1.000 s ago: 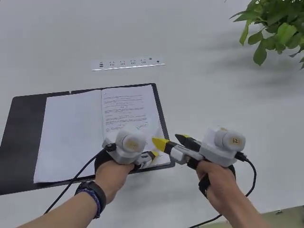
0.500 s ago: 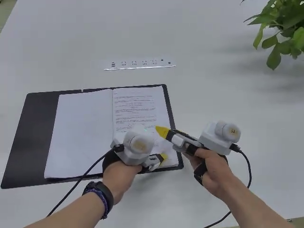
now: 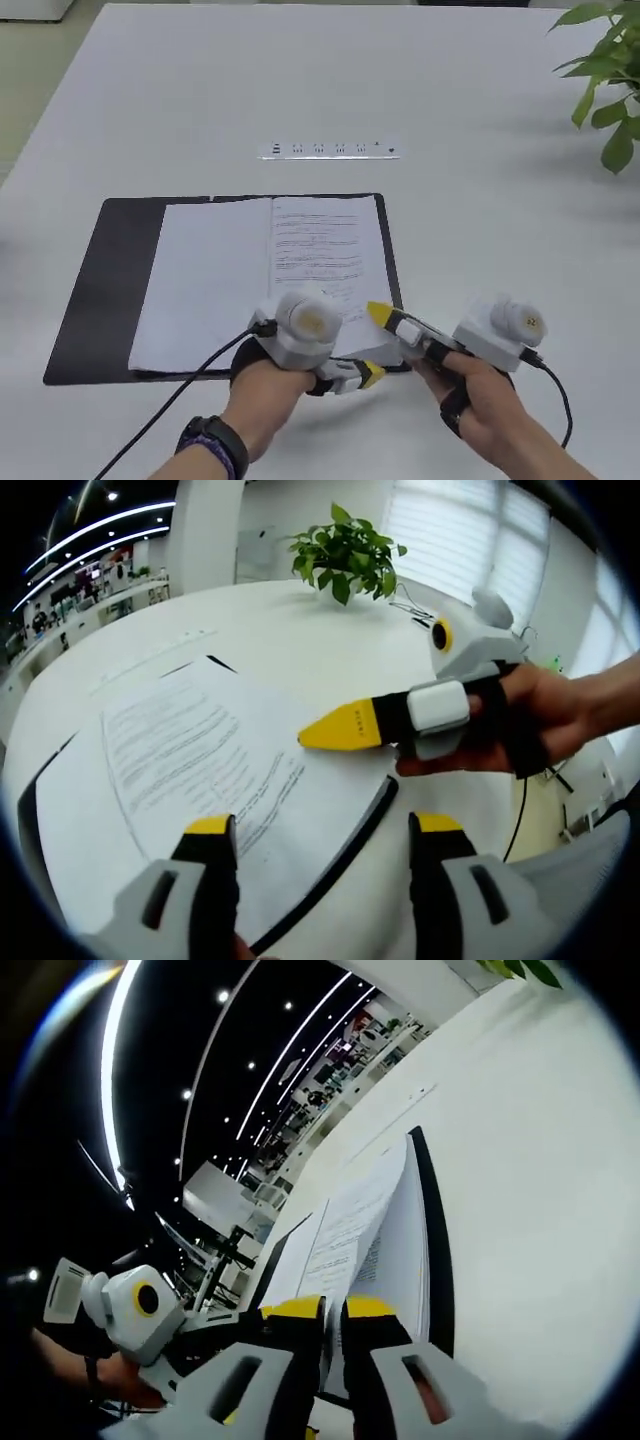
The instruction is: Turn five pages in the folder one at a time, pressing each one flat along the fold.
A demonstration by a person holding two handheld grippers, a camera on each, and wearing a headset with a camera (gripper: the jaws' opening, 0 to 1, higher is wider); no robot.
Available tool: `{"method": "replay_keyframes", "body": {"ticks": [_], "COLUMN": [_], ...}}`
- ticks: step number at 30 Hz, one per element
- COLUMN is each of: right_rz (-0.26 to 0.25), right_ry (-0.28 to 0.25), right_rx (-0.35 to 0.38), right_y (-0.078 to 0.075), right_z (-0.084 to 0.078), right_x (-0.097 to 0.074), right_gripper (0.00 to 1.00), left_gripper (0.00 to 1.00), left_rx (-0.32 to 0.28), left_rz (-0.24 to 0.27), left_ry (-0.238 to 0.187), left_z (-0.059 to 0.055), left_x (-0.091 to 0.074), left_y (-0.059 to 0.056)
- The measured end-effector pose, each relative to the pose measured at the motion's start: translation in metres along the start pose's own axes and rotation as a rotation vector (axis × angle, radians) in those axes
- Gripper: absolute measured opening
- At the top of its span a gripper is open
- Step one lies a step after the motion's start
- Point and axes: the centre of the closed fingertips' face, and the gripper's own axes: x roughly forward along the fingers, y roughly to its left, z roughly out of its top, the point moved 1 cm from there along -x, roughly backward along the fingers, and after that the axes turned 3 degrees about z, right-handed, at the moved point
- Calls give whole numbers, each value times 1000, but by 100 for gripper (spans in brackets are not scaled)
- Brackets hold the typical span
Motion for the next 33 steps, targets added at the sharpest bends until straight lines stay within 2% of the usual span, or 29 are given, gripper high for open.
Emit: {"method": "replay_keyframes", "body": {"ticks": [3,13,16,23,33], "right_rz": [0,0,4,28,76], "right_ry": [5,1,2,1,-18], "right_rx": [2,-8,-10,-27,-41], "right_y": [2,11,16,33,65], "right_z": [-2,6,9,17,21], "right_x": [-2,0,2,15,38], "right_gripper": [0,0,0,0,0], "left_gripper": [70,71,72,71,72], "left_rx": [-13,-8,-18,-43,-74], "left_rz": [11,61,81,120,165], "left_ry": [-17,-41,-59,-92,-115], "left_z": [1,2,5,4,-8], "left_x": [-9,-37,-47,-69,-103], "left_y": [5,30,38,54,67]}}
